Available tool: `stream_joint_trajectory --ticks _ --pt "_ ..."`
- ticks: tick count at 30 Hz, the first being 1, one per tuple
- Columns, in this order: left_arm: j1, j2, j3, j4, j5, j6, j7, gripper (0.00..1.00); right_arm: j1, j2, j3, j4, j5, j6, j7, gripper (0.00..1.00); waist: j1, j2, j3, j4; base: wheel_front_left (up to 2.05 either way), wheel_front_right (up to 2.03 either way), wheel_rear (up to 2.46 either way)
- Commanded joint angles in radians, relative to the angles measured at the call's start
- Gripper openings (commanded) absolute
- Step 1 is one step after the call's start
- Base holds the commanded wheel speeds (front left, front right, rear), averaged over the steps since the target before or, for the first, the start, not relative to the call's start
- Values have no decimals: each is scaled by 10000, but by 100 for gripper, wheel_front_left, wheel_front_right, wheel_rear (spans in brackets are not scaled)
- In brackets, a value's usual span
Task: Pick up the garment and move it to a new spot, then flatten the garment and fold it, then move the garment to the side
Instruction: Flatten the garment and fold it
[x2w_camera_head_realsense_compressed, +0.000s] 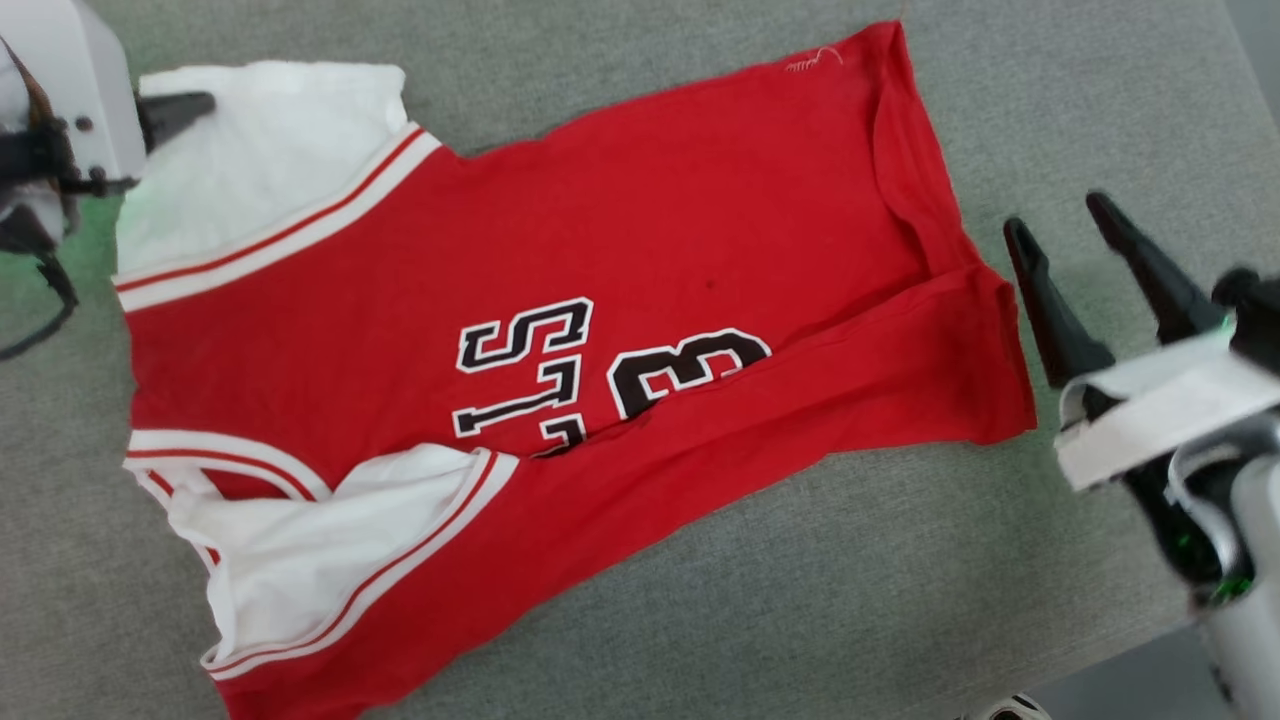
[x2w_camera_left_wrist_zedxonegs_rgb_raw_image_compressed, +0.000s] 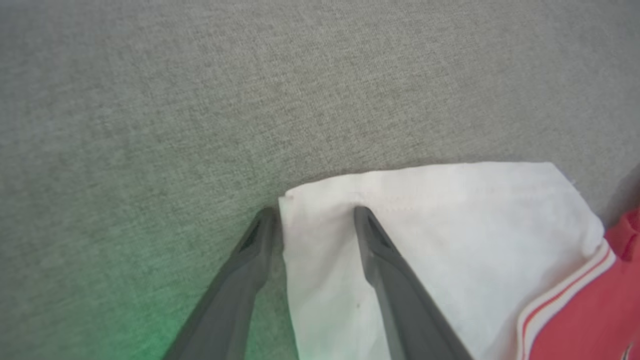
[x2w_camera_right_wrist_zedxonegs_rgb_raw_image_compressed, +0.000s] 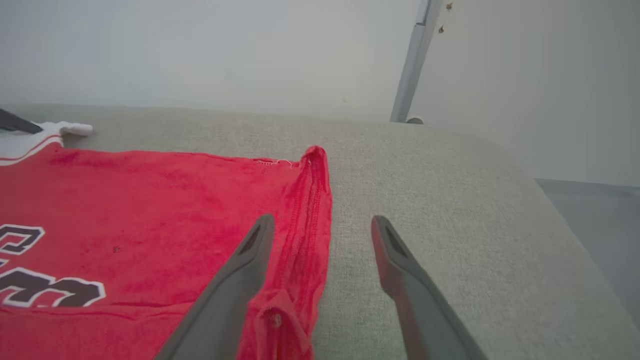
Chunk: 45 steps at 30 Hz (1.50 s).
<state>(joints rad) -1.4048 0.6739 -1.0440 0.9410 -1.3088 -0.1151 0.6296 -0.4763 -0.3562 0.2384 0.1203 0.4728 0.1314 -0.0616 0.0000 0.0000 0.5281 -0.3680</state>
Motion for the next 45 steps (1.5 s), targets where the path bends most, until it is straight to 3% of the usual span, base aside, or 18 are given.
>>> stream_joint_trajectory --ticks 1,4,5,6,8,9,18,23,25,27,37,45 --pt "618 -316 -275 -13 -84 -96 308 0 -420 -193 143 -80 93 -16 342 100 0 0 188 87 0 0 0" --pt "538 -383 -296 -160 -115 -117 393 0 -978 -647 483 -59 216 -16 1087 100 0 0 290 265 0 0 0" --pt "386 -389 -290 -319 -98 -146 318 0 -1695 -935 821 160 597 -16 1961 100 0 0 416 480 0 0 0" --pt "386 -389 -290 -319 -98 -146 318 0 -1695 -935 821 160 597 -16 1961 100 0 0 416 480 0 0 0" --pt "140 -514 -339 -556 -6 -168 169 0 -3007 -1316 1269 741 1236 -16 3260 100 0 0 644 845 0 0 0" --pt "140 -514 -339 -556 -6 -168 169 0 -3007 -1316 1269 741 1236 -16 3260 100 0 0 644 845 0 0 0" --pt "-198 -956 -687 -1729 61 -185 -115 0 -6229 -1540 2529 3716 1971 -14 6978 100 0 0 1251 1895 0 0 0" --pt "-128 -1000 -1016 -2316 -28 -187 -186 0 -6825 -1439 3052 4601 2321 -14 8121 100 0 0 1385 2259 0 0 0" --pt "-96 -1013 -1124 -2481 -33 -187 -341 0 -6895 -1467 3262 4717 2426 -14 8184 43 0 0 1351 2364 0 0 0" --pt "-21 -1052 -1182 -2580 -81 -186 -534 0 -6797 -1534 3560 4784 2486 -10 8219 0 0 0 1220 2457 0 0 0" --pt "82 -1428 -1279 -3160 -333 -164 -2315 0 -6200 -2309 3879 4931 3203 -10 7356 0 0 0 -439 2946 0 0 0" --pt "916 -886 -1474 -4851 -885 -164 -3705 0 -5071 -3171 3946 4023 3980 -14 6517 0 0 0 -1937 3489 0 0 0"
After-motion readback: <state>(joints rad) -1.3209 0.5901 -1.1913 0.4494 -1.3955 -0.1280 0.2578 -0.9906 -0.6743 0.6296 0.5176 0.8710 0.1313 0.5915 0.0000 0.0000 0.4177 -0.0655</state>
